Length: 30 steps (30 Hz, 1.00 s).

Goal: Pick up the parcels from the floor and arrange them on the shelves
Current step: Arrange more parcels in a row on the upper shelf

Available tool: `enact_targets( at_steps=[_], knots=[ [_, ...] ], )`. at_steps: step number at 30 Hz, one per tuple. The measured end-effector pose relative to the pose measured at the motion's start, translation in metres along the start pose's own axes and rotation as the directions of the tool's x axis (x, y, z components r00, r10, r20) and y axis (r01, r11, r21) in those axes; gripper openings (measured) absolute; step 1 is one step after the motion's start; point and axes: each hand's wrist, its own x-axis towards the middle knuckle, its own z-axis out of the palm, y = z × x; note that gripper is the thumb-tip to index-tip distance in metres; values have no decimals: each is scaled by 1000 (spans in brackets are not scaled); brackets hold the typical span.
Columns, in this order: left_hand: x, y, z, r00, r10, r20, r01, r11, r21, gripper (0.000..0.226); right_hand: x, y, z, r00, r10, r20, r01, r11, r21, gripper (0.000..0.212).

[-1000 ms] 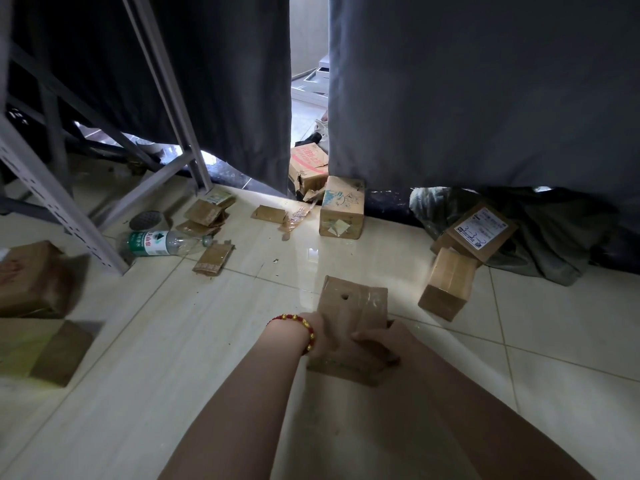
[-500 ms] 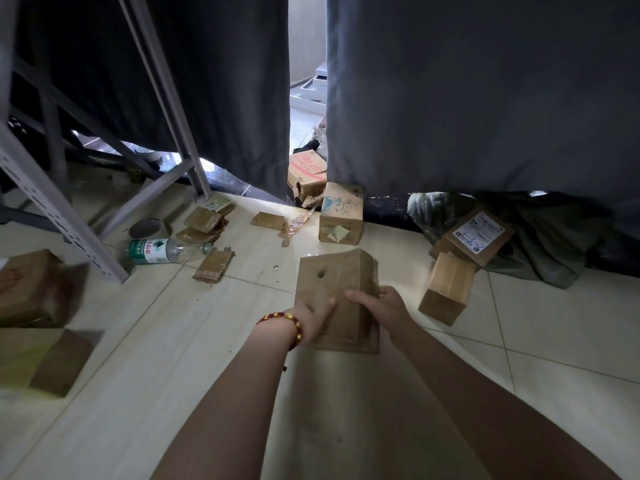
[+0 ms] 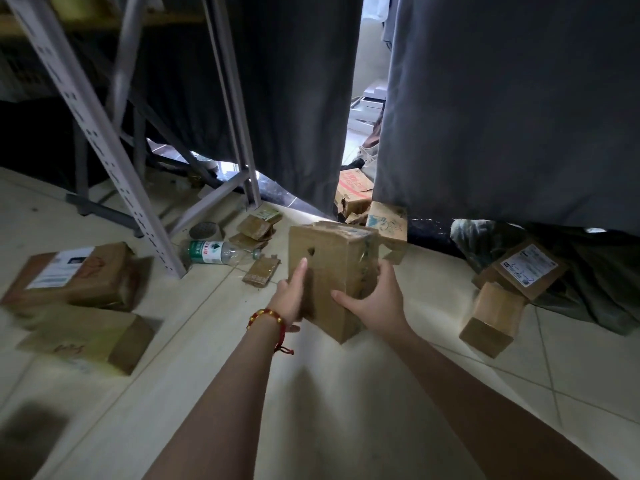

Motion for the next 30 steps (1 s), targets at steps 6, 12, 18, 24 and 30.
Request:
enact_targets(
  at_steps=[6, 12, 18, 24, 30],
  knots=[
    [-50, 6, -32, 990, -73, -124, 13, 905, -426, 82, -13, -94, -1, 924, -348, 161, 382, 864, -327, 97],
    [-120, 75, -75, 971, -103, -216, -111, 604, -789, 80, -38, -209, -17, 732, -658, 179, 667, 638, -384, 82],
    [-226, 151, -148, 921, -62, -384, -343, 336, -877, 51, -71, -343, -31, 564, -783, 262, 819, 488, -302, 76],
    [-323, 216, -234, 911, -131, -391, -306, 422, -853, 55, -93, -472, -68, 406, -866, 292, 900, 323, -293, 86],
    [-422, 326, -276, 936, -52, -349, -207, 719, -663, 82, -94, -573, -125, 381, -858, 344, 908, 277, -315, 95]
  ],
)
